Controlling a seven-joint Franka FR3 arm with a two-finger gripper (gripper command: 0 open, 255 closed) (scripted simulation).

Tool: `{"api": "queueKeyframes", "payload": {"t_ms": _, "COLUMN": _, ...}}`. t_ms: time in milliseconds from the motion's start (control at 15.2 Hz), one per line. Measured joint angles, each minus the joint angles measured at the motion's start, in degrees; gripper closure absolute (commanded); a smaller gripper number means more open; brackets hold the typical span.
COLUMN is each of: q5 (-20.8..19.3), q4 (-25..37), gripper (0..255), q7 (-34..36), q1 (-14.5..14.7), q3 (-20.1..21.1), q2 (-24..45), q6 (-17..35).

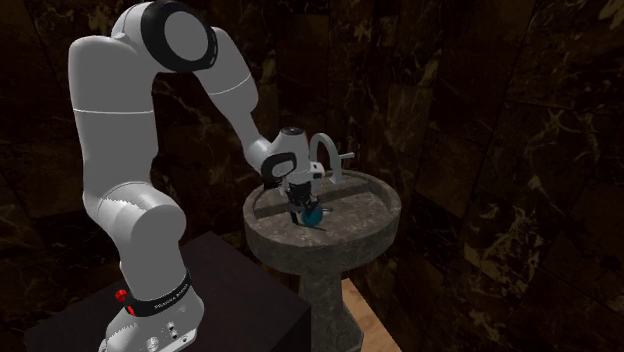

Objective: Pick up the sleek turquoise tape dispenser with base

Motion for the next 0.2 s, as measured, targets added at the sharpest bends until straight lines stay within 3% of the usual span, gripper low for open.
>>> {"api": "queueKeyframes", "payload": {"t_ms": 198, "q5": -2.28, "q4": -0.28, "gripper": 255, "q7": 1.91, "q1": 0.69, "q3": -1.09, "q2": -2.45, "q6": -2.11}}
